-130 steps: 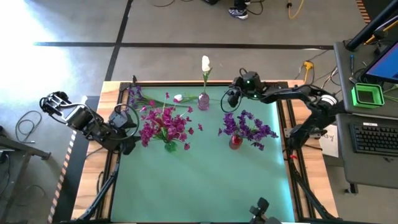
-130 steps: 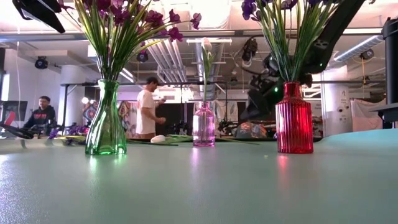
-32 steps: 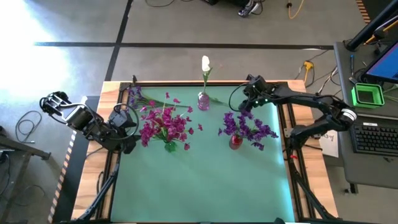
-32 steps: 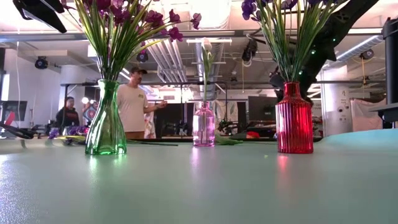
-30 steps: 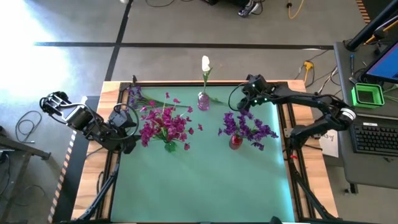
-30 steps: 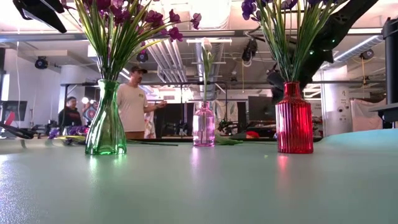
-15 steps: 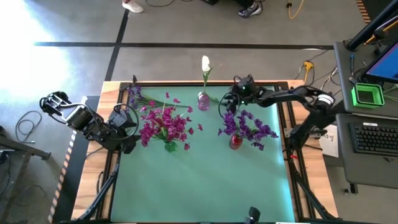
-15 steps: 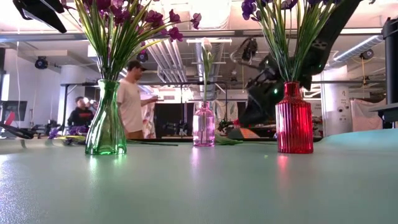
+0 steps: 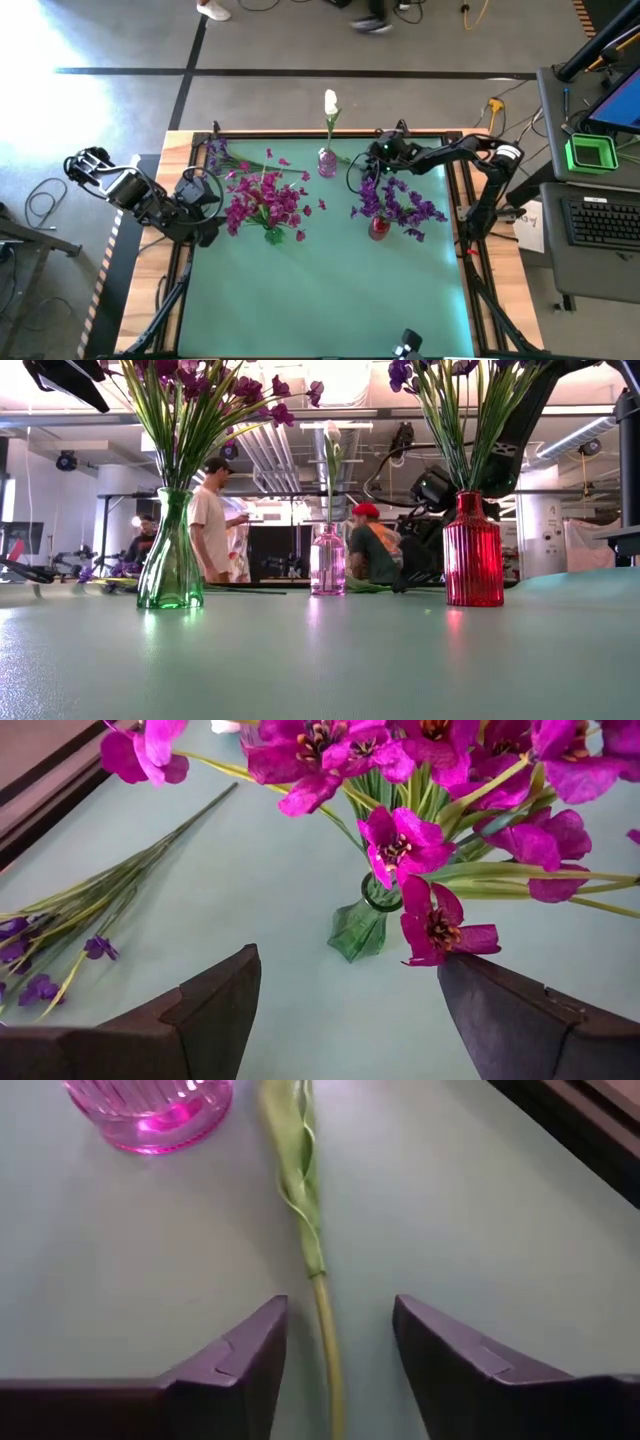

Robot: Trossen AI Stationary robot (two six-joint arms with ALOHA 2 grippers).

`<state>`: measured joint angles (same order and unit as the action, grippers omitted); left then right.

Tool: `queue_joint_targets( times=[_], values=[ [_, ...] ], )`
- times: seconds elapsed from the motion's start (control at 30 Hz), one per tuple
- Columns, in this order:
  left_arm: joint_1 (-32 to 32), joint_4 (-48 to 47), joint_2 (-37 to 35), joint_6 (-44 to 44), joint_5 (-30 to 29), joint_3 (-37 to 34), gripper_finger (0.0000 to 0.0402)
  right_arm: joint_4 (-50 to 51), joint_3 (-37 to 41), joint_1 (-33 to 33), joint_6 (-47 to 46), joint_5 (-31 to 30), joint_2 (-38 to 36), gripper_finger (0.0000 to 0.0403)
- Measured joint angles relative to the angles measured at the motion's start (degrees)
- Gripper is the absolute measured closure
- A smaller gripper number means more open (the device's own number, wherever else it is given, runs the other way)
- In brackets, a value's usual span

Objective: Sort flowers into vase by color
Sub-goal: Put the white tulip into the purple flower vase

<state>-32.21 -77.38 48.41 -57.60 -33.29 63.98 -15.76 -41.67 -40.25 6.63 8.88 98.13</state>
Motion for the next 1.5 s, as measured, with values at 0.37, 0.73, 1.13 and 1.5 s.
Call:
queue_joint_targets(
  times=[0.37,0.73,1.13,1.5],
  values=[
    [0.0,0.0,0.0,-1.4,-1.3,0.0,0.0111,1.8,-0.1,0.0,-0.1,0.1,-0.1,0.0385],
    [0.0,0.4,-0.1,1.2,-3.6,3.5,0.0111,2.8,0.1,-0.2,-2.3,-3.6,-11.3,0.039],
    [0.0,6.0,0.2,12.3,-12.4,5.7,0.0111,1.7,0.0,-0.2,-2.6,-9.0,-32.5,0.039],
    [0.0,14.9,1.4,26.1,-14.2,6.5,0.0111,-0.3,-1.0,-0.2,-2.2,-13.5,-44.2,0.039]
  ],
)
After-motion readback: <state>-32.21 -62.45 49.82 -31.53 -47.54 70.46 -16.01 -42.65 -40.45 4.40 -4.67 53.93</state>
